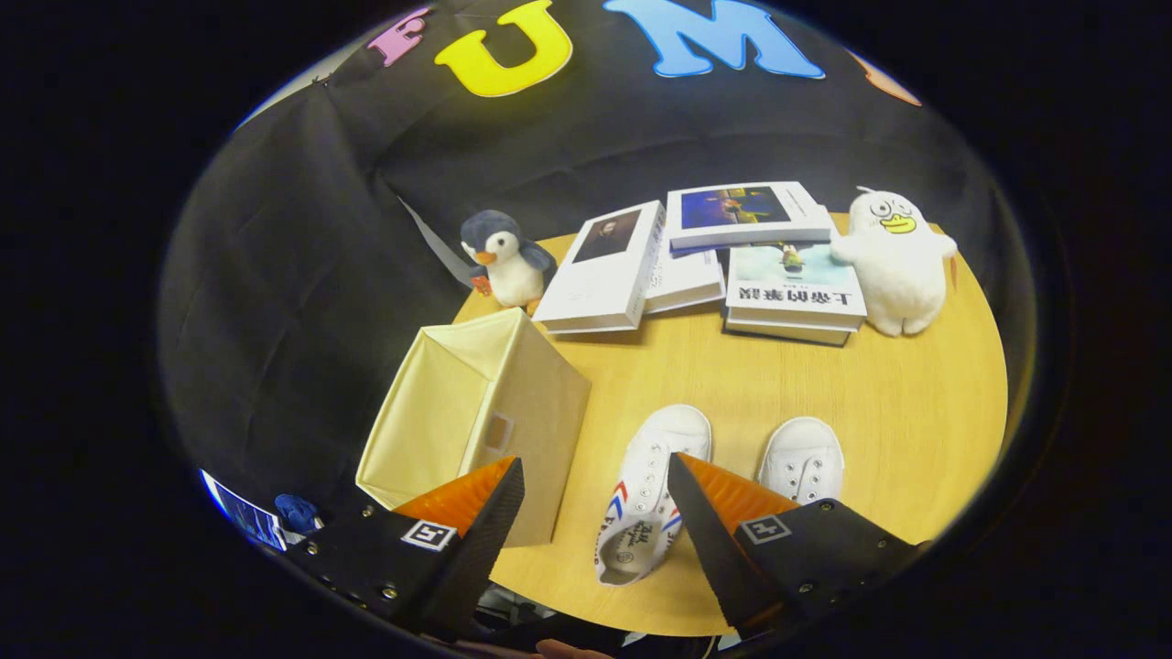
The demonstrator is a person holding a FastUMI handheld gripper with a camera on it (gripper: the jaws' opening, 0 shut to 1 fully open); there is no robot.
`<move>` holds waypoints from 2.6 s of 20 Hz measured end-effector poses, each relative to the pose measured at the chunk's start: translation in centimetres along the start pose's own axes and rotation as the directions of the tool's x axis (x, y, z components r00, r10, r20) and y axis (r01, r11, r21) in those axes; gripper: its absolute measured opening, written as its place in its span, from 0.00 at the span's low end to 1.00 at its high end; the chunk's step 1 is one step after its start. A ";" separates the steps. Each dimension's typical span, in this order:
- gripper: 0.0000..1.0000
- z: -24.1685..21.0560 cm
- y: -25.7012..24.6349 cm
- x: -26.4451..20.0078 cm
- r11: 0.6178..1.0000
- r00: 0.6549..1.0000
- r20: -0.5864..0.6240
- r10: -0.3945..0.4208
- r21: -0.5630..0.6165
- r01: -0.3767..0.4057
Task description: Open the storage box then place both shoes into the box .Put the left shoe in first, then the right shoe, with the right side of both shoes facing outward in a uniform manner.
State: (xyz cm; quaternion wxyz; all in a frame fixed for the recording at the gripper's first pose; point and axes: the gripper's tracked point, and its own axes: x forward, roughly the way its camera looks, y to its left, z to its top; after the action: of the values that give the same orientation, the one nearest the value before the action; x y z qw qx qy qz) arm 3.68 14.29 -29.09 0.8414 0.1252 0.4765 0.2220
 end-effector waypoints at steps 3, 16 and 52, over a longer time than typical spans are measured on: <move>0.97 -1.9 -2.1 0.8 0.999 0.999 -0.038 -0.037 0.003 0.037; 0.83 -10.7 -6.6 6.7 0.991 0.956 -0.263 -0.134 -0.031 0.131; 0.02 2.0 7.5 -4.0 0.998 0.973 -0.227 0.047 -0.038 -0.057</move>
State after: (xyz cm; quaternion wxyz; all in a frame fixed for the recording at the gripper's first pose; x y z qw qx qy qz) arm 1.67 18.89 -21.92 0.7784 0.0928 0.5605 0.2672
